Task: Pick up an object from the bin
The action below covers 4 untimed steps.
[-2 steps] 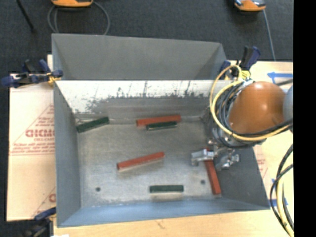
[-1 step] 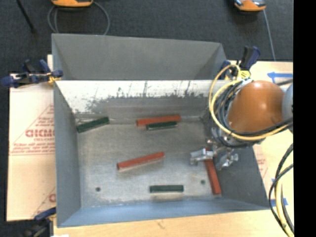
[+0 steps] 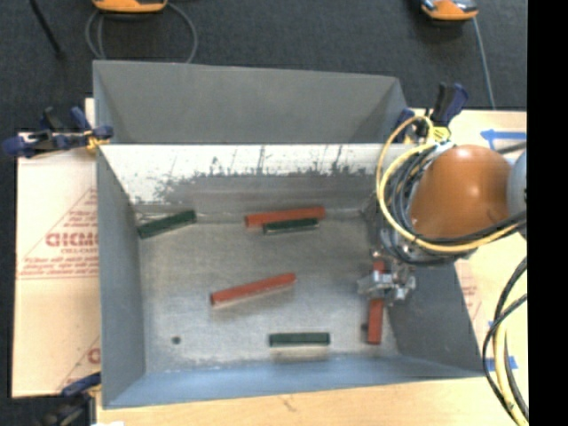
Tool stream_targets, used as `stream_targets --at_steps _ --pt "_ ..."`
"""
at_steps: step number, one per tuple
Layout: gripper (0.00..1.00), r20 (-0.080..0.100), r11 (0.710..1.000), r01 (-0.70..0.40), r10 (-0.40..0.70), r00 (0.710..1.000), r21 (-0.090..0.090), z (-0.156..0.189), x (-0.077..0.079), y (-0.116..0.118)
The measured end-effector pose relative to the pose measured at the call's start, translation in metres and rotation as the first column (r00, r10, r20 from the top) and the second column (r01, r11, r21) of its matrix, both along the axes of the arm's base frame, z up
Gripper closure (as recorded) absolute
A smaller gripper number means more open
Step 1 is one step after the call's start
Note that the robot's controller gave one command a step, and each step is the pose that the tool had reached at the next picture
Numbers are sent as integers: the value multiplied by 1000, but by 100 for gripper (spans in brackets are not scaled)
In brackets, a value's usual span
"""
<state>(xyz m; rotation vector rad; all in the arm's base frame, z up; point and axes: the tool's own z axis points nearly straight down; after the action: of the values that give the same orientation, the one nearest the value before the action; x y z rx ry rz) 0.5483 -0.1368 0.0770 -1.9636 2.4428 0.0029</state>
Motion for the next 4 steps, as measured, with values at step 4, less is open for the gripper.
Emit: stream_targets --at_steps 4 --pt "100 2 1000 18 -18 1000 -7 77 5 -3"
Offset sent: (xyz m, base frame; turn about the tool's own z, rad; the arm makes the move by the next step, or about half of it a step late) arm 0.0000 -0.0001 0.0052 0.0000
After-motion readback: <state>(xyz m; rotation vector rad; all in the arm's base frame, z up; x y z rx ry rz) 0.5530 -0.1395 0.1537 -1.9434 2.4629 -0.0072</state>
